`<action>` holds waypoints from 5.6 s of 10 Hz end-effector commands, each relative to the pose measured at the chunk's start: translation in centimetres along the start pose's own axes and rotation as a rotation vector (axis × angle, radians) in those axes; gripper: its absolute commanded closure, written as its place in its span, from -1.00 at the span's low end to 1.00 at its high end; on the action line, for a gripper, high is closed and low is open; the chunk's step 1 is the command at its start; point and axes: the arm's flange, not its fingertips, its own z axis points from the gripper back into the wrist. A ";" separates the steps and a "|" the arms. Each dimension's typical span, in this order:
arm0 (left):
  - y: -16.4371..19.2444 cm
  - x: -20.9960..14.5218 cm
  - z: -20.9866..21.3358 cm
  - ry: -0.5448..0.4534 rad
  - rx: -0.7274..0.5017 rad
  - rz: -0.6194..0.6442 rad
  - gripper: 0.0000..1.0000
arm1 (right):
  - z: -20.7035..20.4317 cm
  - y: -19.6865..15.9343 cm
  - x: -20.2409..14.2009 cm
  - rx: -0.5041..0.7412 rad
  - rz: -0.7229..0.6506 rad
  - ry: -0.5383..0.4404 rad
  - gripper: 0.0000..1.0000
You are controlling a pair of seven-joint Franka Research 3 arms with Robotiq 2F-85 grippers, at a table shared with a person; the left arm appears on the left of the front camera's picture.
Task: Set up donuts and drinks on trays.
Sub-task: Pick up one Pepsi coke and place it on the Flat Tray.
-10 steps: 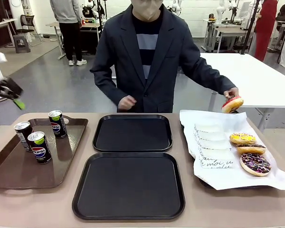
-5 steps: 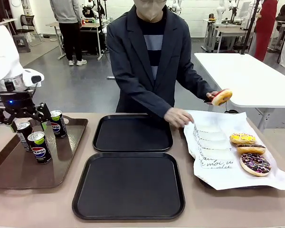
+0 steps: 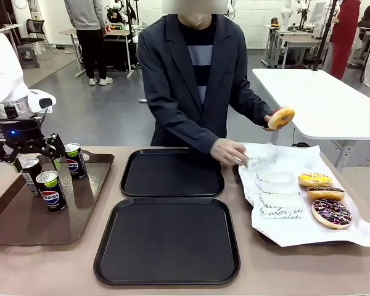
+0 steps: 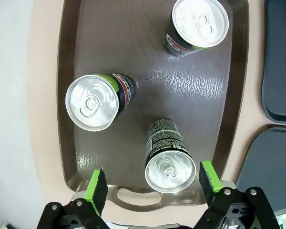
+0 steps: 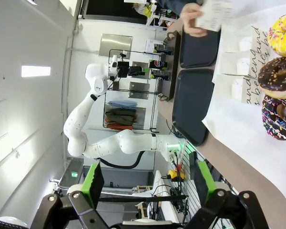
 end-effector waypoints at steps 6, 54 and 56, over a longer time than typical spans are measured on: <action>-3.6 -1.2 -0.9 -0.036 0.021 -0.096 -1.00 | 0.0 -0.1 0.1 0.005 0.003 0.000 -1.00; -0.6 -4.5 9.4 -0.142 -0.036 -0.058 0.70 | 0.0 -0.1 0.1 0.005 0.003 0.000 -1.00; -2.3 -3.9 10.4 -0.143 -0.046 -0.056 -0.16 | 0.0 -0.1 0.1 0.005 0.003 0.000 -1.00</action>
